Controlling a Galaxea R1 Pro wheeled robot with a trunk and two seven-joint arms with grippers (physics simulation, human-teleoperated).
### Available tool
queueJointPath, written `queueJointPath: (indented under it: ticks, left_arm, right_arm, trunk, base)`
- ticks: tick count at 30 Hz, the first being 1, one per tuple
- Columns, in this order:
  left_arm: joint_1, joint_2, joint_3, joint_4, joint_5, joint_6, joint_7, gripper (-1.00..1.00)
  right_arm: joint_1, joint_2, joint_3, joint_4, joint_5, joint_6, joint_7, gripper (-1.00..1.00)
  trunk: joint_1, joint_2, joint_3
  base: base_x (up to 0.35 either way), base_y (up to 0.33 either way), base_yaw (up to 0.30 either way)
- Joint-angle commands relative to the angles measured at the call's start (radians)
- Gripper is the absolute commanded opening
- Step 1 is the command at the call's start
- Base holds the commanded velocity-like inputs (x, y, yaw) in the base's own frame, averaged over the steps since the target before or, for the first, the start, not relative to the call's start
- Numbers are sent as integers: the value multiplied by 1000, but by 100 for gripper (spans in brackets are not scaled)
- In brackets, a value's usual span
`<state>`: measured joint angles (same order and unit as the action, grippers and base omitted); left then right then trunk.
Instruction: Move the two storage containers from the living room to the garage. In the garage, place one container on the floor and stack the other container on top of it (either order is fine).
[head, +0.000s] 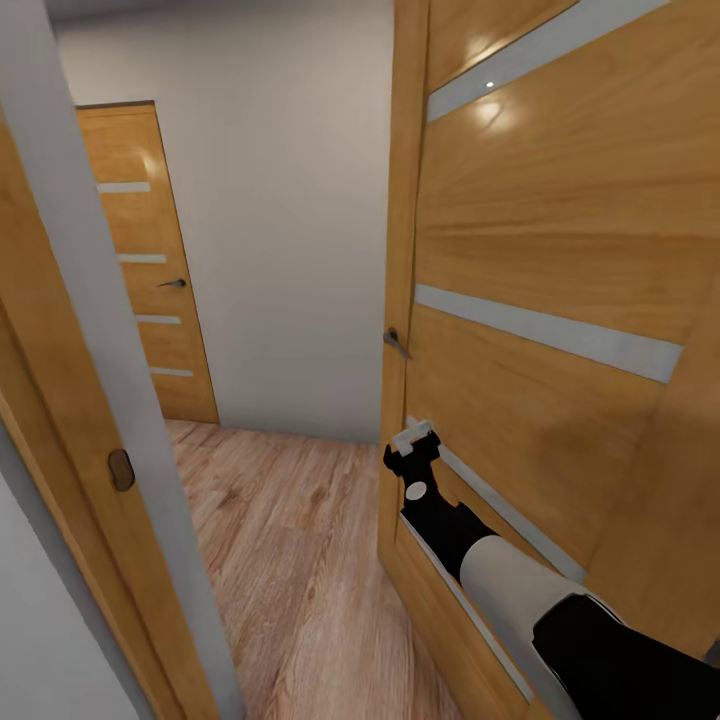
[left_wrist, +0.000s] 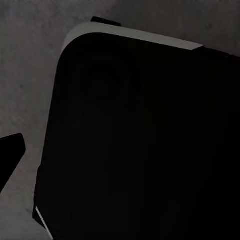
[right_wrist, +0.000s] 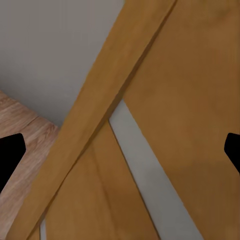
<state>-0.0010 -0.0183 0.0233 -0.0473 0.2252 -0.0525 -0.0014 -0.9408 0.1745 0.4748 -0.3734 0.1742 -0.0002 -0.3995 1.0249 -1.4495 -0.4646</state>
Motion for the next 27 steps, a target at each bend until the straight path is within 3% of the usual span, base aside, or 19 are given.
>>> queueJointPath:
  ticks: [1, 27]
  left_arm:
    - [0, 0, 2, 0, 5, -2, 0, 100]
    - [0, 0, 1, 0, 5, -1, 0, 100]
  right_arm:
    - [-1, 0, 4, 2, 4, 0, -6, 100]
    - [-1, 0, 4, 2, 2, -1, -8, 100]
  trunk:
    - [0, 0, -1]
    - [0, 0, -1]
  base:
    - [109, 0, 0]
    - [270, 0, 0]
